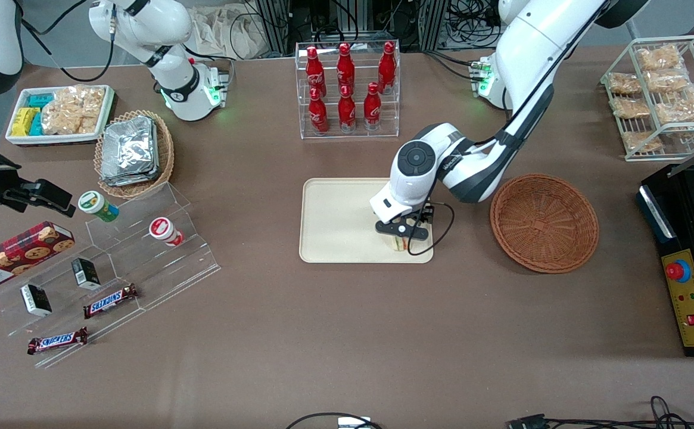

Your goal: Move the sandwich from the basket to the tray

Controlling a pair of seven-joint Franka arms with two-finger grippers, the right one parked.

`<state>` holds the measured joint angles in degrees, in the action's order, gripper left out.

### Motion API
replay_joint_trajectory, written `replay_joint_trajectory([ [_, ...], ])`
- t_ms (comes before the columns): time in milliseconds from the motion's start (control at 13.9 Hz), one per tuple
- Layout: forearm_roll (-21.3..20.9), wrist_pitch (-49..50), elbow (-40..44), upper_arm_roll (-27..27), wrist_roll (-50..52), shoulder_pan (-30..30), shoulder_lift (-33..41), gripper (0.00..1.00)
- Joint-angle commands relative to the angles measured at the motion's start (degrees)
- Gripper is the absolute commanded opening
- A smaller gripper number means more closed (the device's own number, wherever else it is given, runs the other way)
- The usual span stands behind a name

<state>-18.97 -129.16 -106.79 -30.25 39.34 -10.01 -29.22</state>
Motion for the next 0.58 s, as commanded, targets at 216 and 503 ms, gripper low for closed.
replay_joint_trajectory([
  [216,-0.19,10.68,8.70,0.19,3.28,5.78,4.59,1.00],
  [503,-0.54,12.53,8.79,0.19,3.82,11.75,8.90,1.00],
])
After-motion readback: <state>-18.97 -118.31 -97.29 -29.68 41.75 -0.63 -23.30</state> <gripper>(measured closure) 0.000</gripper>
